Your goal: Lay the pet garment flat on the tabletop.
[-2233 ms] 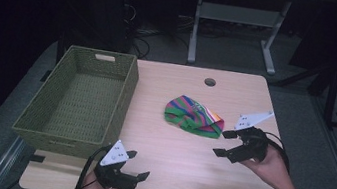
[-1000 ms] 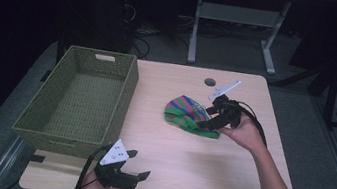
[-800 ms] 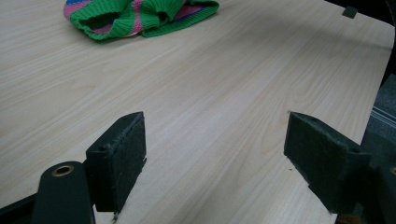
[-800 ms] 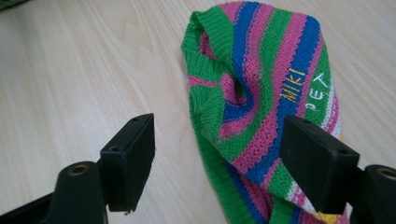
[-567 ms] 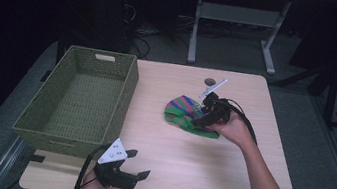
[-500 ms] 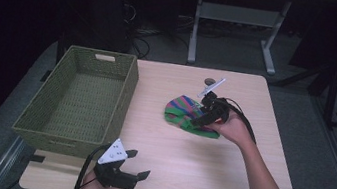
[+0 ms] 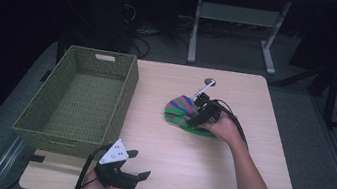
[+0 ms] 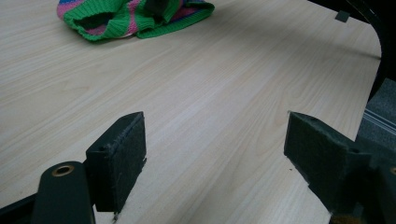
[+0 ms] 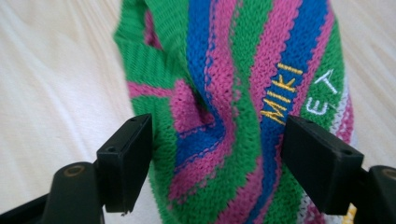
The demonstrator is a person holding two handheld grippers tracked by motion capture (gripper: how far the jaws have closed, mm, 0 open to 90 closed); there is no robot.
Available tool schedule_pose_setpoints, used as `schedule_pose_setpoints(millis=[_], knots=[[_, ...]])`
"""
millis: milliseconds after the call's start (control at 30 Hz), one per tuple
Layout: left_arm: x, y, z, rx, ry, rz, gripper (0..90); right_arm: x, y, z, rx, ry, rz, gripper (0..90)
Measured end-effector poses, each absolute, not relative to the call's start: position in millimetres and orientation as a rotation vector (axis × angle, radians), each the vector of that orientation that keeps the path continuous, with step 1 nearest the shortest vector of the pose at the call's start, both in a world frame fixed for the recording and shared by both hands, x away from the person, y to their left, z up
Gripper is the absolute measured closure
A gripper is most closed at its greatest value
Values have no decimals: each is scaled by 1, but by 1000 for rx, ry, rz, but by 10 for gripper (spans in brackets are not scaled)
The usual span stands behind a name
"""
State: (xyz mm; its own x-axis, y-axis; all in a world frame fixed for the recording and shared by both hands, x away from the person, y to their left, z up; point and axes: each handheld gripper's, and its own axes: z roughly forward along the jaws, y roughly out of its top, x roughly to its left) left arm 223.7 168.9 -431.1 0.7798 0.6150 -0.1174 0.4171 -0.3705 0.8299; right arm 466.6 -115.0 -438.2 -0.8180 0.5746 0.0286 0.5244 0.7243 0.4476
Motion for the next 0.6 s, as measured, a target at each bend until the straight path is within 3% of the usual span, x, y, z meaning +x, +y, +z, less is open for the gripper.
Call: schedule_pose_setpoints(millis=[167,400,600], knots=[[223,170,-431,2008,776,262,206,466,-111,-451,902,2793,629,244],[224,167,-431,2015,770,261,206,461,-112,-452,925,2744,647,311],[223,166,-431,2018,771,265,207,461,-114,-450,958,2703,638,469]])
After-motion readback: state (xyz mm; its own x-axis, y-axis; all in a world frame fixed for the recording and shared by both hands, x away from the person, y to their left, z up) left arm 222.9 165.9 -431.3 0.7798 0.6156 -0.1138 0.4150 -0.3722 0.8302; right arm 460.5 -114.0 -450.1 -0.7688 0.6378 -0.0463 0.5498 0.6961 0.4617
